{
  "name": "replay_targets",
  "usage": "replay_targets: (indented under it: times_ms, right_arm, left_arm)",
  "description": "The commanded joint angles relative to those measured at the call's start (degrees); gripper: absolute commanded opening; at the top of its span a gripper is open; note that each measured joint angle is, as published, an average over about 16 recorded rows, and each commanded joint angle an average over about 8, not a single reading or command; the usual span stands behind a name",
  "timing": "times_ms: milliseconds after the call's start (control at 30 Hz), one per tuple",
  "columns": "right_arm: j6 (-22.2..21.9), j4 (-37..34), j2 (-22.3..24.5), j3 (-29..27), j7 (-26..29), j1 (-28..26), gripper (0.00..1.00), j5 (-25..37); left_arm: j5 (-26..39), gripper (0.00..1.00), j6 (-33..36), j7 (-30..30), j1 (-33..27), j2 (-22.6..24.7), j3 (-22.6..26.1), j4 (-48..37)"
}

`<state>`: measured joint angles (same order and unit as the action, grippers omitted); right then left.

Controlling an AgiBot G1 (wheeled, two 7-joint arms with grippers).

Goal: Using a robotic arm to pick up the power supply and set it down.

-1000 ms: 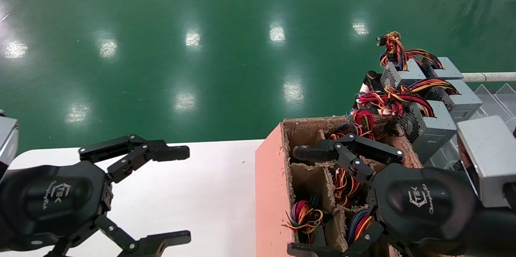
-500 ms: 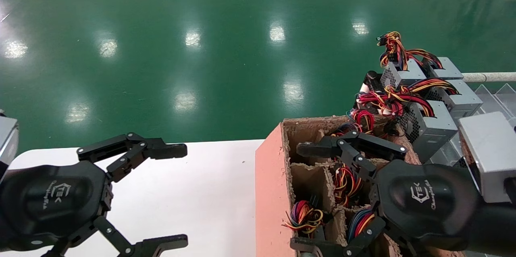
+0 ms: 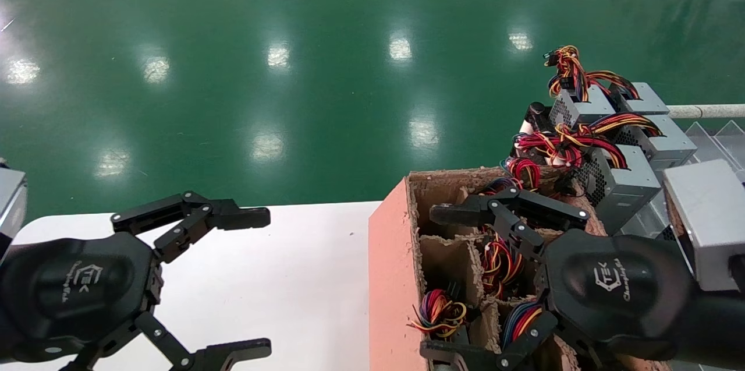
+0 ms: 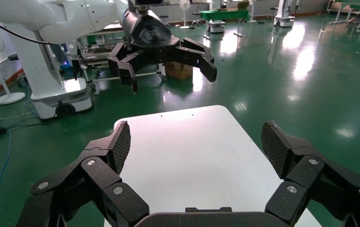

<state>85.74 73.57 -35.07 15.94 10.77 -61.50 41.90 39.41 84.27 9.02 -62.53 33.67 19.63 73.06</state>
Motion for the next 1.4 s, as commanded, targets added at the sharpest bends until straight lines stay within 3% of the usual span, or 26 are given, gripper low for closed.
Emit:
replay_targets:
  times_ms: [33,1400]
  right_arm:
    - [0.0,0.0,0.0,0.0,0.0,0.0,1.00,0.0]
    - [-0.1,0.0,0.1,0.2,-0.1,-0.1,1.00,-0.1]
  left_arm:
    - [0.0,1.00,0.0,0.0,0.0,0.0,0.0,0.0]
    - [0.0,1.00,0.0,0.0,0.0,0.0,0.0,0.0]
